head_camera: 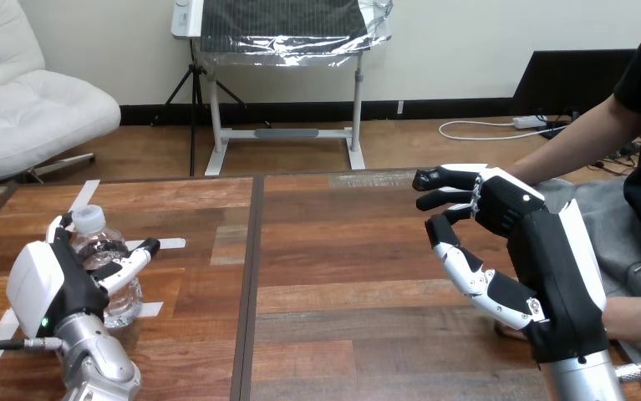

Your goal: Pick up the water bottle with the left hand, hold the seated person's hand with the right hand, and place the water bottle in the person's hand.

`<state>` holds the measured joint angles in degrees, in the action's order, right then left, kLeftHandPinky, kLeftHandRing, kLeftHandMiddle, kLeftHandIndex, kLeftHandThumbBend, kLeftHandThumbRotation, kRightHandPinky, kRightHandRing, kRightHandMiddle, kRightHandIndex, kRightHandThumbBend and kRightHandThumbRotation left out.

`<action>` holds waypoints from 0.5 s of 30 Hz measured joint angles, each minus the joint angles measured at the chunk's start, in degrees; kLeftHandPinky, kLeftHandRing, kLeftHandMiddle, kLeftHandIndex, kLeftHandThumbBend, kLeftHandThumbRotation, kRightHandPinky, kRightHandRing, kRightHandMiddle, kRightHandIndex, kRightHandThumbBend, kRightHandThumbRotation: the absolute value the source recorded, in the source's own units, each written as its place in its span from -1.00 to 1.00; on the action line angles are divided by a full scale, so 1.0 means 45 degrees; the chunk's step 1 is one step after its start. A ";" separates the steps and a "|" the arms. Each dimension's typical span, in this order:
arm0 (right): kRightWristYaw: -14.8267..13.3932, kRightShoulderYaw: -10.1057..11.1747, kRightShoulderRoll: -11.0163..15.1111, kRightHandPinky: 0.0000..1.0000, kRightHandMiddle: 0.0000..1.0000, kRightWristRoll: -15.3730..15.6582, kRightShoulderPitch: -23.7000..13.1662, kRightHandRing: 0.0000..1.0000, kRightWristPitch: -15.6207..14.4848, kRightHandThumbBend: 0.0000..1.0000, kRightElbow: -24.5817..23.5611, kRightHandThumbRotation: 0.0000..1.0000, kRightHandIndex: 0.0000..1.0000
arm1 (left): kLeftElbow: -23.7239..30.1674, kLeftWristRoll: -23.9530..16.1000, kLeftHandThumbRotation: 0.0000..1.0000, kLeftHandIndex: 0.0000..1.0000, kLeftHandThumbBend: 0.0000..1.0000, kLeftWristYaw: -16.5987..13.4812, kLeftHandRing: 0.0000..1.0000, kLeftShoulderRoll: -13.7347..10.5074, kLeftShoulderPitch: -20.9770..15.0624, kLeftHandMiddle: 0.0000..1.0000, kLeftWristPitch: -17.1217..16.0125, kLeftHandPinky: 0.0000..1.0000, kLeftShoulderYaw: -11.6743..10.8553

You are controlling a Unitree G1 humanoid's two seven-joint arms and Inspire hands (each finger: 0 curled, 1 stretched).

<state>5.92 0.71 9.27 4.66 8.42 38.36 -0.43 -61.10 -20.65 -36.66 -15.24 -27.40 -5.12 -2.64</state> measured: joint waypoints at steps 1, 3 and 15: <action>-0.0004 0.0004 0.0000 -0.01 0.36 0.0013 0.0000 0.25 -0.0001 -0.32 0.0000 -0.74 0.27 | -0.0026 0.0040 -0.28 0.63 0.68 0.0048 0.53 -0.0004 -0.0027 0.61 -0.0001 0.35 -0.0005; -0.0012 0.0008 0.0000 0.00 0.36 0.0040 0.0000 0.25 -0.0004 -0.32 -0.0001 -0.74 0.27 | -0.0067 0.0139 -0.30 0.60 0.67 0.0153 0.50 -0.0014 -0.0080 0.58 -0.0002 0.31 -0.0017; -0.0013 0.0014 -0.0001 -0.02 0.33 0.0010 0.0000 0.22 -0.0020 -0.34 -0.0075 -0.83 0.27 | -0.0089 0.0935 -0.87 0.28 0.66 0.0491 0.17 -0.0024 -0.0135 0.25 -0.0582 0.00 -0.0114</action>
<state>5.86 0.78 9.26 4.71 8.42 38.28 -0.77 -61.50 -16.45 -34.45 -15.35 -28.00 -7.73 -3.15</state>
